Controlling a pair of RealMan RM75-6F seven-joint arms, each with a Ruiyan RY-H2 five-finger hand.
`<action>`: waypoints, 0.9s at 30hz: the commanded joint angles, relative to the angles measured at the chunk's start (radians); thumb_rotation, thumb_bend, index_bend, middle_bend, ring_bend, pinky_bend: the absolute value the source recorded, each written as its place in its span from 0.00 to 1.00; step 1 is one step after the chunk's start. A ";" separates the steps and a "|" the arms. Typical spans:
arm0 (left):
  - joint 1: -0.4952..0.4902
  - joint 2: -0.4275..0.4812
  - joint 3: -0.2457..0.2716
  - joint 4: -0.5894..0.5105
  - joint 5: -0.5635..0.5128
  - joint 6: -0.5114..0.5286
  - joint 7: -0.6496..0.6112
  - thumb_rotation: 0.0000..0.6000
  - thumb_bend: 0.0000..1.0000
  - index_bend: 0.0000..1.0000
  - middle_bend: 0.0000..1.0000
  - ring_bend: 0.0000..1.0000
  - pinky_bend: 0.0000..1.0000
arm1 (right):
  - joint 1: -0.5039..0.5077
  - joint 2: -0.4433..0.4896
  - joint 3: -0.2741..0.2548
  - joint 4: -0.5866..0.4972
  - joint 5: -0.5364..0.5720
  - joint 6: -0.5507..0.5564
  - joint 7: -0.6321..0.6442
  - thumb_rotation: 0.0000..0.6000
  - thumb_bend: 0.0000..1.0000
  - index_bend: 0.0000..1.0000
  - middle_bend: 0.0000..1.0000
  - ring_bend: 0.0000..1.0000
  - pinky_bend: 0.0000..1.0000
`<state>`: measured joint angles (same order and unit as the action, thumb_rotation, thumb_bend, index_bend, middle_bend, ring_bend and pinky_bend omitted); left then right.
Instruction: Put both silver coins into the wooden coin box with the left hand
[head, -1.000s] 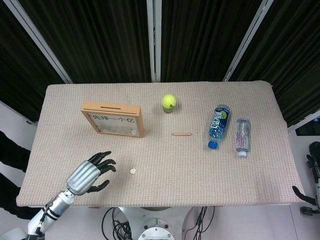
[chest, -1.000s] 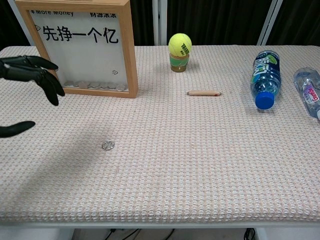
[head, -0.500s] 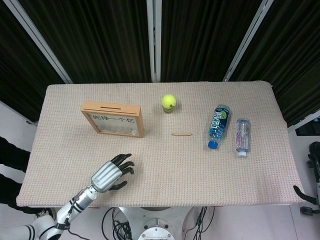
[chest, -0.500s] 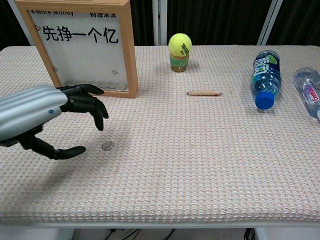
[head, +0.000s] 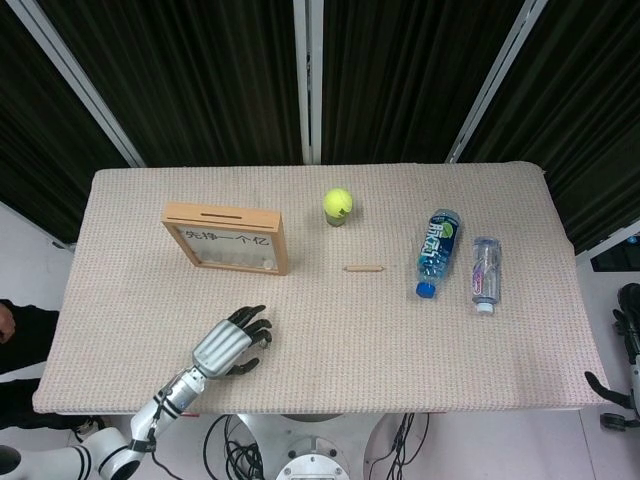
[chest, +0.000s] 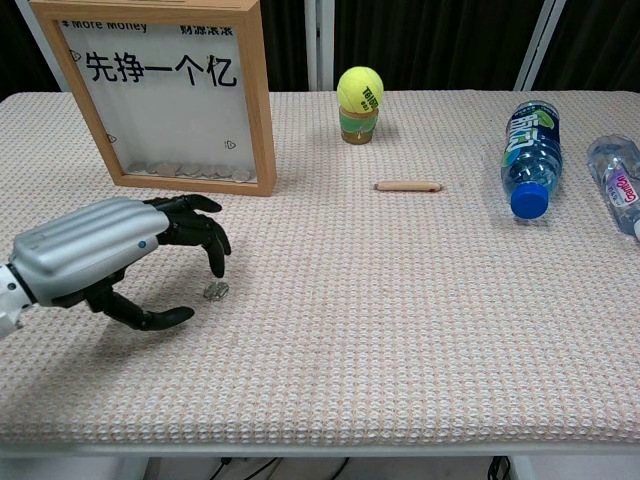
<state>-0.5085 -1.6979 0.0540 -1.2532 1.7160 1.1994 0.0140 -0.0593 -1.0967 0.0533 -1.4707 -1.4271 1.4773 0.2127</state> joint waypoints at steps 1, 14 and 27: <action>-0.001 -0.021 0.000 0.021 -0.006 0.001 -0.004 1.00 0.27 0.33 0.23 0.07 0.17 | -0.001 0.000 -0.001 0.002 -0.001 -0.001 0.004 1.00 0.14 0.00 0.00 0.00 0.00; -0.012 -0.064 -0.003 0.081 -0.039 -0.030 0.014 1.00 0.27 0.38 0.23 0.07 0.17 | -0.008 0.006 -0.005 0.012 -0.007 0.006 0.039 1.00 0.14 0.00 0.00 0.00 0.00; -0.010 -0.063 0.001 0.086 -0.052 -0.025 0.011 1.00 0.27 0.42 0.23 0.07 0.17 | -0.003 0.006 -0.011 0.008 -0.018 -0.002 0.048 1.00 0.14 0.00 0.00 0.00 0.00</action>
<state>-0.5180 -1.7603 0.0553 -1.1678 1.6638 1.1748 0.0249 -0.0623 -1.0902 0.0426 -1.4623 -1.4451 1.4755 0.2610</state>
